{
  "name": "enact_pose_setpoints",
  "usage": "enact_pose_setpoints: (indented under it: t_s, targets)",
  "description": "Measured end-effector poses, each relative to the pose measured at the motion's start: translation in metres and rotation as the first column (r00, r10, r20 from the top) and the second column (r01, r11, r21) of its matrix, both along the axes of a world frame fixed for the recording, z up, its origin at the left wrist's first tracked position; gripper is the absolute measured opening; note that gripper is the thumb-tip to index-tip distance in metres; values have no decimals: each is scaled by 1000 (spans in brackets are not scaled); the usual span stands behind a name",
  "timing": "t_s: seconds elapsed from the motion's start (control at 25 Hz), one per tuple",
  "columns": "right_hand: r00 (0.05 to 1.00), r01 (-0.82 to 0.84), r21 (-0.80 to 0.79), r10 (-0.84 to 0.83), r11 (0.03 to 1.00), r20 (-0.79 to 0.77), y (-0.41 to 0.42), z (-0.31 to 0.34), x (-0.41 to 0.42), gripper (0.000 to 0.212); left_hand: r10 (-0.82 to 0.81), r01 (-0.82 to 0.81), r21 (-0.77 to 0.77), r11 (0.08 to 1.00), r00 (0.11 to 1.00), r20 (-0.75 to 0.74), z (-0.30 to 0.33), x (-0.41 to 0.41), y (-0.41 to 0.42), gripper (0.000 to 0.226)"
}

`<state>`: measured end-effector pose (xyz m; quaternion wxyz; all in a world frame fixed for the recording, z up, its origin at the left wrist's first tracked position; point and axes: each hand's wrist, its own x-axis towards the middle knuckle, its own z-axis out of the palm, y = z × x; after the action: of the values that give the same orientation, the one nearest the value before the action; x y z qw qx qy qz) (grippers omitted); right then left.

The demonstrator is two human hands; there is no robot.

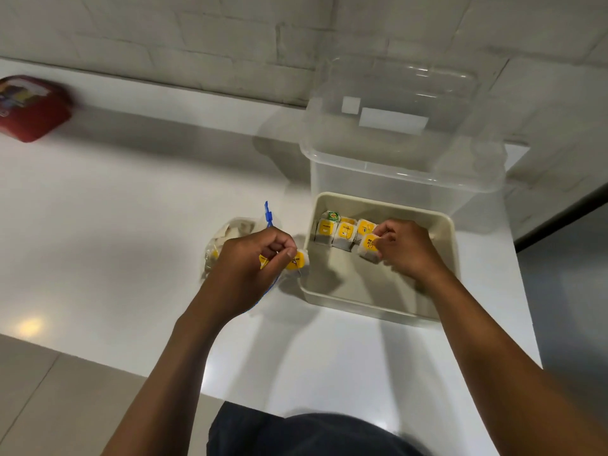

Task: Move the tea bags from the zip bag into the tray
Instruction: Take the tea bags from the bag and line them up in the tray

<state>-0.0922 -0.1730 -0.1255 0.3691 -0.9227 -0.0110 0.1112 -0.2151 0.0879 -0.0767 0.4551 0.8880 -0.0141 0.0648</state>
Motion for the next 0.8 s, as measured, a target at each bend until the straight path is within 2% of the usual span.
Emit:
enact_pose_setpoints:
  t_s: [0.2,0.32,0.48,0.64,0.8]
  targets:
    - [994,-105,-134,103,985,-20,7,-13,9,16,-5,4,16,1000,999,33,-2,0,0,8]
    - [999,-53,-185,53,981,-4,13,-17,13,14,-11,11,17,1000,999,33,-2,0,2,8]
    - [994,27,-291,5,956,107,17,-19,15,3,-1,1,8,1000,1000,20,1,0,3,9]
    - [985,64,-415,9,908,172,18,-17,13,11,-1,2,-4,1000,1000,12,1,0,1,9]
    - [981,94,-448,-6,889,194,19,-17,16,12,-8,8,7,1000,1000,18,1,0,0,10]
